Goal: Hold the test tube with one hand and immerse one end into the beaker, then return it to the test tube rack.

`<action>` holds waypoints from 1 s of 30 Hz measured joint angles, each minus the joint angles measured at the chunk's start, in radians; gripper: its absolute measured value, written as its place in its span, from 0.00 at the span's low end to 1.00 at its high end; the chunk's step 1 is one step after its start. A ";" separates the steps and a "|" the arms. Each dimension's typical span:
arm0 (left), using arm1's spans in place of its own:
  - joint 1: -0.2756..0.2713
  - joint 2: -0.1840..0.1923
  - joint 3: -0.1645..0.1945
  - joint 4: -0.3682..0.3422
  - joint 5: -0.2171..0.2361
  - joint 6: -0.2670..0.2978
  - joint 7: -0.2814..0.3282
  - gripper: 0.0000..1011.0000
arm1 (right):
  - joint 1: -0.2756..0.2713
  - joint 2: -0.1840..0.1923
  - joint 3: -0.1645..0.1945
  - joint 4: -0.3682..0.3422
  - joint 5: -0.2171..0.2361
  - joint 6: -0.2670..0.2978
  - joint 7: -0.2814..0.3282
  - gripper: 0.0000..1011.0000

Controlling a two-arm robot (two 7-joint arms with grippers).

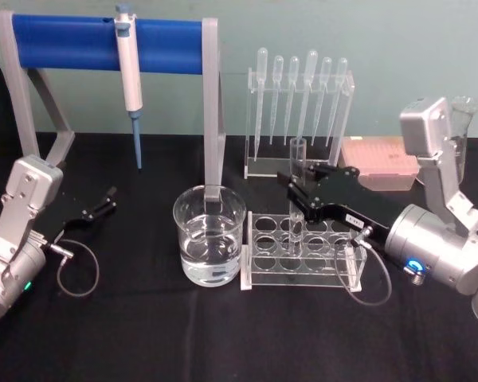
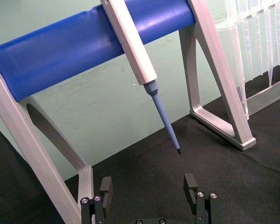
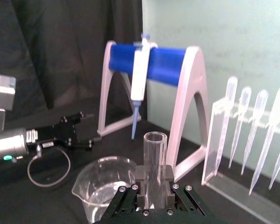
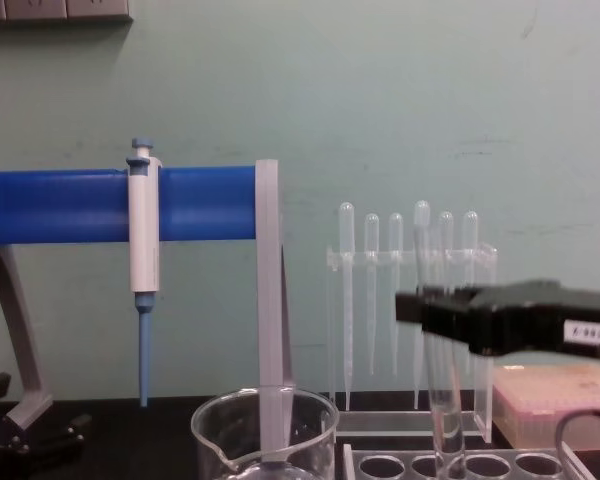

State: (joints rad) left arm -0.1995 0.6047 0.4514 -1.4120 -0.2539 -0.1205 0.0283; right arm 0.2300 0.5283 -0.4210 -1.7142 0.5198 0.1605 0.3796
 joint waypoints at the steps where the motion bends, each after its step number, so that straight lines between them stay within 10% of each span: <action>1: 0.000 0.000 0.000 0.000 0.000 0.000 0.000 0.99 | -0.005 0.002 0.004 -0.009 -0.003 -0.005 -0.002 0.22; 30: 0.000 0.000 0.000 0.000 0.000 0.000 0.000 0.99 | -0.063 0.005 0.057 -0.120 -0.050 -0.053 -0.017 0.22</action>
State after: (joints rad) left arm -0.1995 0.6047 0.4514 -1.4120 -0.2539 -0.1205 0.0283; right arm 0.1672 0.5331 -0.3642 -1.8345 0.4700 0.1077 0.3625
